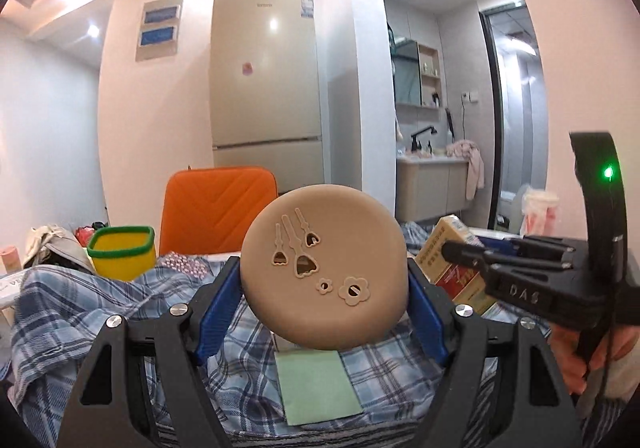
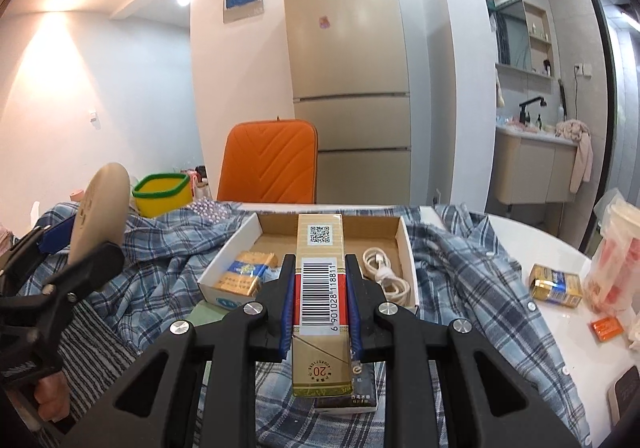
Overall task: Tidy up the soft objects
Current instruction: 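Grasp and lift the beige coaster with the left gripper while the right lifts the pack, then drop the coaster into the box from the left gripper while the right drops the pack, then raise both tools away from the box, then grasp the black Face tissue pack with the right gripper while the left grasps the green card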
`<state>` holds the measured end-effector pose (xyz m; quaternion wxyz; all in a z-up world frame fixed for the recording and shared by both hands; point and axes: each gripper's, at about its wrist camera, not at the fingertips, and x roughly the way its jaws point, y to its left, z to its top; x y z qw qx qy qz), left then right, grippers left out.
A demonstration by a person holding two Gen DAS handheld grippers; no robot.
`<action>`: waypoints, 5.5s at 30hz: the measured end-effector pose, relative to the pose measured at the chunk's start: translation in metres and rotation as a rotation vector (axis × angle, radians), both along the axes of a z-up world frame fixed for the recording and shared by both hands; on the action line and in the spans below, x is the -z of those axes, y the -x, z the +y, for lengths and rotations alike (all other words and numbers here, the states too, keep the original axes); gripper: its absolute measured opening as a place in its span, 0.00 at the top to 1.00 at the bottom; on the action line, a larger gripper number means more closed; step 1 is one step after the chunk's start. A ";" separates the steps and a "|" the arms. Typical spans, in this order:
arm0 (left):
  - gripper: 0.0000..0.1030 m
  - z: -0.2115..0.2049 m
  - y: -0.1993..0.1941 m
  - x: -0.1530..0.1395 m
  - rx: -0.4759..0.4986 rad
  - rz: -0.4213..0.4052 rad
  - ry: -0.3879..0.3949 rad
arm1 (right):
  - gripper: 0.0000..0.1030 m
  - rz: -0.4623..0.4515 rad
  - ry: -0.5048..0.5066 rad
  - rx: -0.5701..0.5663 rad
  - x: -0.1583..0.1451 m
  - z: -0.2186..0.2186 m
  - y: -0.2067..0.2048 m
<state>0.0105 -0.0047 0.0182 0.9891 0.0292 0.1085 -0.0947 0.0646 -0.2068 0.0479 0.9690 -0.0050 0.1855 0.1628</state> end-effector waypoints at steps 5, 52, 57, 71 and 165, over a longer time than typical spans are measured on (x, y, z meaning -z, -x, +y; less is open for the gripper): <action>0.26 -0.003 0.010 -0.018 -0.005 -0.056 0.020 | 0.77 -0.102 -0.027 0.018 -0.022 -0.007 0.013; 0.24 -0.005 -0.180 0.032 -0.158 0.526 0.063 | 0.77 0.223 0.069 0.062 0.026 0.002 -0.152; 0.23 -0.005 -0.186 0.042 -0.154 0.577 0.071 | 0.77 0.240 0.098 0.073 0.032 0.003 -0.155; 0.20 -0.008 -0.194 0.064 -0.149 0.642 0.049 | 0.77 0.279 0.134 0.087 0.044 0.002 -0.162; 0.00 0.014 -0.062 0.052 -0.243 0.455 0.062 | 0.39 0.476 0.267 0.009 0.074 0.011 -0.061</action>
